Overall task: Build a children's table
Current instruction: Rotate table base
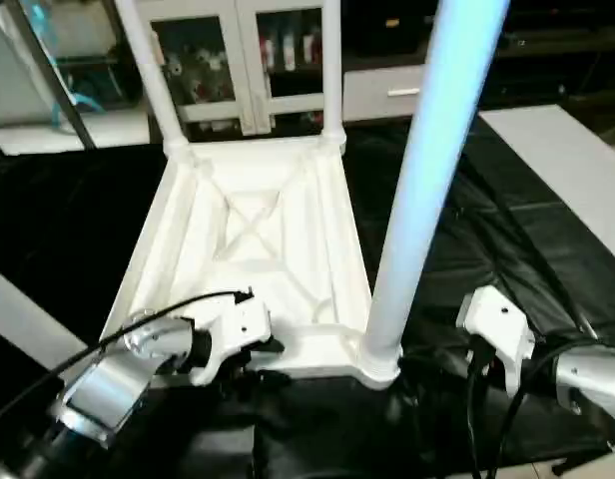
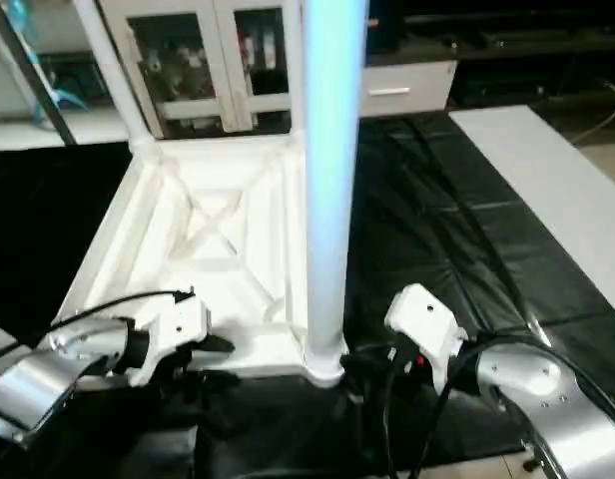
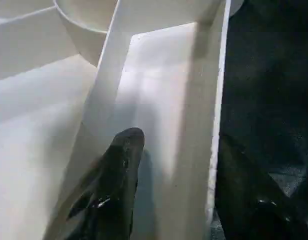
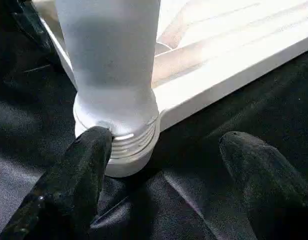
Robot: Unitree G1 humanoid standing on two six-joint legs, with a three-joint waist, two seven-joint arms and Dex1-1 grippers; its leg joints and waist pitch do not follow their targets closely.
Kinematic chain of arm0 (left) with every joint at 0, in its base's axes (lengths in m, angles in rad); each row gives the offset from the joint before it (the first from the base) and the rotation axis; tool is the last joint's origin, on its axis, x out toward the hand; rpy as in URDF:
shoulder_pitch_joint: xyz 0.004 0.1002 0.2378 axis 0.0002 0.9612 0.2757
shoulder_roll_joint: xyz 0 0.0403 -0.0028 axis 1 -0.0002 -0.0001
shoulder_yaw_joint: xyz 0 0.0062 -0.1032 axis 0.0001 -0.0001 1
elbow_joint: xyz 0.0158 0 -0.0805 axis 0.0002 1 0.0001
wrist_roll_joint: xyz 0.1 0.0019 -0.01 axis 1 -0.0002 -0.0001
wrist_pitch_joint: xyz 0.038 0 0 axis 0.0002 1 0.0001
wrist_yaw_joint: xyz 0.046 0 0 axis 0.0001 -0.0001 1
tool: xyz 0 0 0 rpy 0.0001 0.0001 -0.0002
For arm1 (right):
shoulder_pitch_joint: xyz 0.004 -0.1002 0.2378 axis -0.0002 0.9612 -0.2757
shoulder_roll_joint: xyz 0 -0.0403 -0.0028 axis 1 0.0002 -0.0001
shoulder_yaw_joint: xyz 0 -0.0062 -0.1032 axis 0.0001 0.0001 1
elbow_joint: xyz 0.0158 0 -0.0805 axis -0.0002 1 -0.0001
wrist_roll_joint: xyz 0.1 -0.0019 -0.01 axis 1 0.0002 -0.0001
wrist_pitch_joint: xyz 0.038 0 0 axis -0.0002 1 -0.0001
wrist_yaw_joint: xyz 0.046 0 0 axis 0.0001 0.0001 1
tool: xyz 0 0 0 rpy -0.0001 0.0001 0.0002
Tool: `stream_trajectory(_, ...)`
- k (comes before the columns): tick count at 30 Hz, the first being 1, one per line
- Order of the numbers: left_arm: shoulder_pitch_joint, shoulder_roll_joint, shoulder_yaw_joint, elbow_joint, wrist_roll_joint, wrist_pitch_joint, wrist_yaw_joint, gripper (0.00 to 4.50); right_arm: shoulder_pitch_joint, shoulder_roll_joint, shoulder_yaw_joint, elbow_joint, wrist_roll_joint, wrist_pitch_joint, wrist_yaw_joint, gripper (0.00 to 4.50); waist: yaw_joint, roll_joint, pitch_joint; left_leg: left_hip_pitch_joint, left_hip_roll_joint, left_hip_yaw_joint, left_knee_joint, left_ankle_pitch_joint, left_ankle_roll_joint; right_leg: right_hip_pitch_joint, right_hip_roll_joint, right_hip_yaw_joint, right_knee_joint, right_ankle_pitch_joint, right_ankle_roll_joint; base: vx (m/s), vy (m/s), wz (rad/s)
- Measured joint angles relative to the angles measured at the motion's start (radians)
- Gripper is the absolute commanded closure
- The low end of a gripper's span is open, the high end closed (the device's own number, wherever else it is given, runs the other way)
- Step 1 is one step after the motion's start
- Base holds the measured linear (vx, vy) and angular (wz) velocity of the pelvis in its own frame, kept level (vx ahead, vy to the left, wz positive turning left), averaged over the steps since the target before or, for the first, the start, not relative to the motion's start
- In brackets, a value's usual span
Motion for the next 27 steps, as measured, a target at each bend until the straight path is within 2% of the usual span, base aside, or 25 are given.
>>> stream_trajectory(5, 0.010, -0.050, 0.014, -0.018, -0.006, 0.032, 0.060, 3.05, 0.000, 0.003, 0.004, 0.000, -0.001, 0.006, -0.001, 0.72, 0.004, 0.001, 0.002, 0.000, 0.000, 0.000, 0.000, 0.000, 0.000, 0.000, 0.000, 0.000, 0.000, 0.001, -0.001, 0.000, 0.000, 0.00)
stream_trajectory(18, 0.011, -0.081, 0.011, -0.040, -0.017, 0.077, 0.067, 4.21, 0.000, 0.008, 0.009, -0.020, -0.003, 0.013, -0.007, 0.72, 0.002, 0.005, 0.002, -0.001, 0.000, 0.001, -0.004, 0.000, 0.000, 0.000, 0.000, 0.000, -0.006, 0.001, -0.001, 0.000, 0.000, 0.00)
stream_trajectory(22, -0.030, -0.138, 0.000, 0.009, -0.020, 0.081, 0.072, 4.42, -0.021, 0.034, 0.010, -0.008, -0.012, 0.011, -0.045, 0.72, -0.001, 0.009, 0.001, -0.001, 0.000, 0.002, -0.004, 0.000, 0.000, 0.000, 0.000, 0.002, -0.007, 0.001, -0.001, 0.000, 0.000, 0.00)
stream_trajectory(27, -0.071, -0.191, -0.004, 0.066, -0.013, 0.096, 0.135, 4.42, -0.063, 0.072, 0.007, 0.037, -0.037, 0.010, -0.093, 0.72, -0.009, 0.014, -0.002, 0.000, 0.000, 0.002, -0.005, 0.000, 0.000, -0.001, 0.000, 0.001, -0.007, 0.001, -0.001, 0.000, 0.000, 0.00)
